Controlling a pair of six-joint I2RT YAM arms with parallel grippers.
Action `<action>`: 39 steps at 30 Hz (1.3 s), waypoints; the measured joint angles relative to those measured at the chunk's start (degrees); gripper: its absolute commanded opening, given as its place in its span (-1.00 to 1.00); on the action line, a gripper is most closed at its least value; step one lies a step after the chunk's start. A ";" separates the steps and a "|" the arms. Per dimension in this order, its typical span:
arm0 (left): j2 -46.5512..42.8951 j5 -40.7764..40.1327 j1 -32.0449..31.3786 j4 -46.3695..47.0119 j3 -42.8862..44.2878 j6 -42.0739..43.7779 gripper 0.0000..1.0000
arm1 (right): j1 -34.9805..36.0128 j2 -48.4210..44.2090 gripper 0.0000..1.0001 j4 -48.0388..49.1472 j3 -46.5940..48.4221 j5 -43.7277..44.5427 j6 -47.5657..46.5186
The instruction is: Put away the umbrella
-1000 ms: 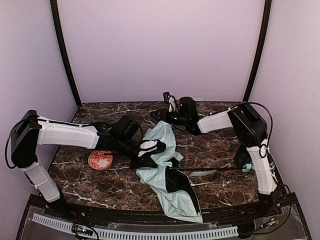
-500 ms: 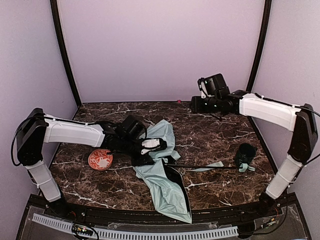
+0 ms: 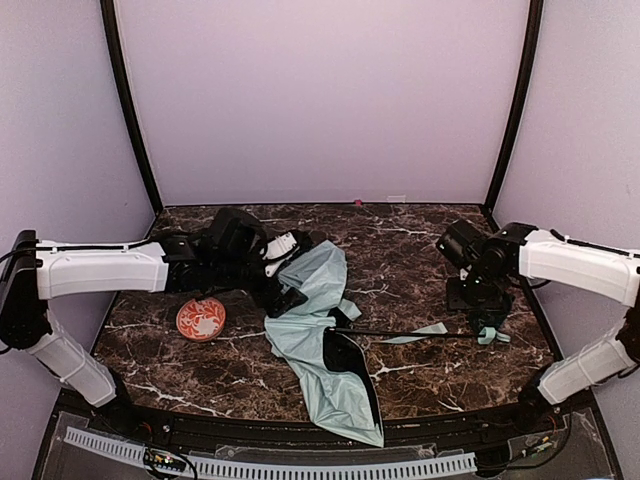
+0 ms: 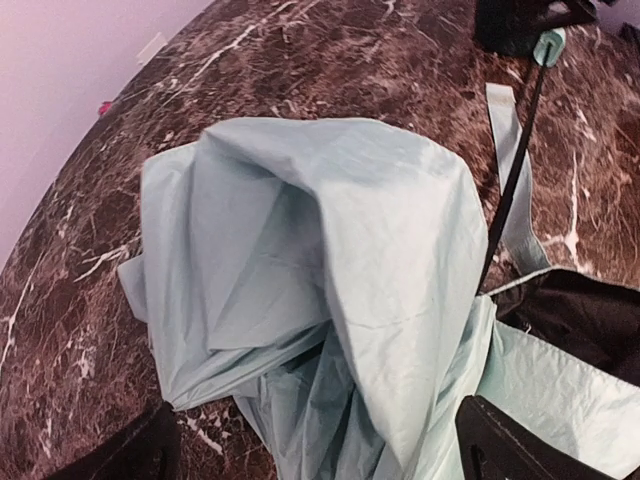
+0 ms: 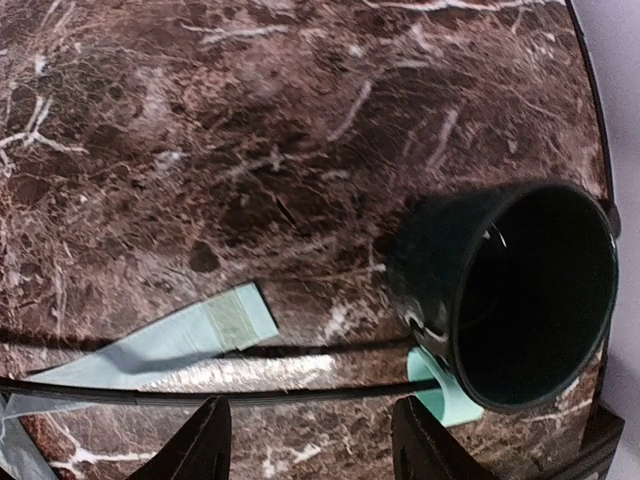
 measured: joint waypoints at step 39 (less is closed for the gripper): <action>3.58 13.49 7.87 14.78 -12.74 -33.00 0.96 | -11.02 -12.37 0.47 18.88 -23.82 -0.17 9.40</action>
